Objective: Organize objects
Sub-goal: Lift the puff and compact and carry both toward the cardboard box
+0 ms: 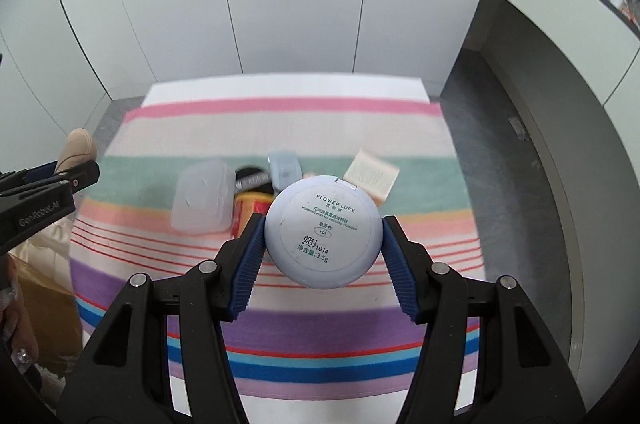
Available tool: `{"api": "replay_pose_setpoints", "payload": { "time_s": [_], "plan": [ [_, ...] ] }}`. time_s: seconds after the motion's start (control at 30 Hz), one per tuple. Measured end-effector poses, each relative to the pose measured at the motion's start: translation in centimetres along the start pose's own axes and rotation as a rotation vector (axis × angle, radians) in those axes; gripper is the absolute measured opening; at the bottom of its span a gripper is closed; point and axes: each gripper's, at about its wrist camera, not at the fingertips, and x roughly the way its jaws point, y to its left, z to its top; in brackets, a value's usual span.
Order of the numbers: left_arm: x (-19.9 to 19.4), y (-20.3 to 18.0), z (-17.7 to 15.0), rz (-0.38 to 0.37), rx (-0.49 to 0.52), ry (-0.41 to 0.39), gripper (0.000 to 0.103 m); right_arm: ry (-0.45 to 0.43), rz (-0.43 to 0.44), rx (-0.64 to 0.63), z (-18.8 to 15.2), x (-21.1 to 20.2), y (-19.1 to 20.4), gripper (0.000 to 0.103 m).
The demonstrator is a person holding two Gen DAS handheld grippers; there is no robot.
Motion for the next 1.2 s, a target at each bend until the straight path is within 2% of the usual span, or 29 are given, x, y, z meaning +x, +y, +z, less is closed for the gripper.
{"api": "replay_pose_setpoints", "payload": {
  "time_s": [0.17, 0.33, 0.7, 0.9, 1.2],
  "plan": [
    [-3.2, -0.3, 1.7, -0.016, -0.017, -0.010, 0.049, -0.029, 0.018, -0.003, 2.7, -3.4, -1.2, 0.060],
    [-7.8, -1.3, 3.9, 0.002, 0.010, -0.062, 0.049, -0.081, 0.018, -0.010, 5.4, -7.1, -2.1, 0.060],
    [-15.7, -1.8, 8.2, -0.034, -0.003, -0.119, 0.049, -0.168, 0.051, -0.032, 10.7, -15.1, -2.5, 0.060],
    [-17.8, -1.7, 8.6, -0.040, -0.015, -0.141, 0.049, -0.196, 0.061, -0.011, 11.8, -17.4, -2.6, 0.060],
    [-18.5, -2.6, 6.9, -0.034, 0.013, -0.135, 0.049, -0.185, 0.067, -0.022, 10.4, -17.9, -2.7, 0.060]
  ]
}}
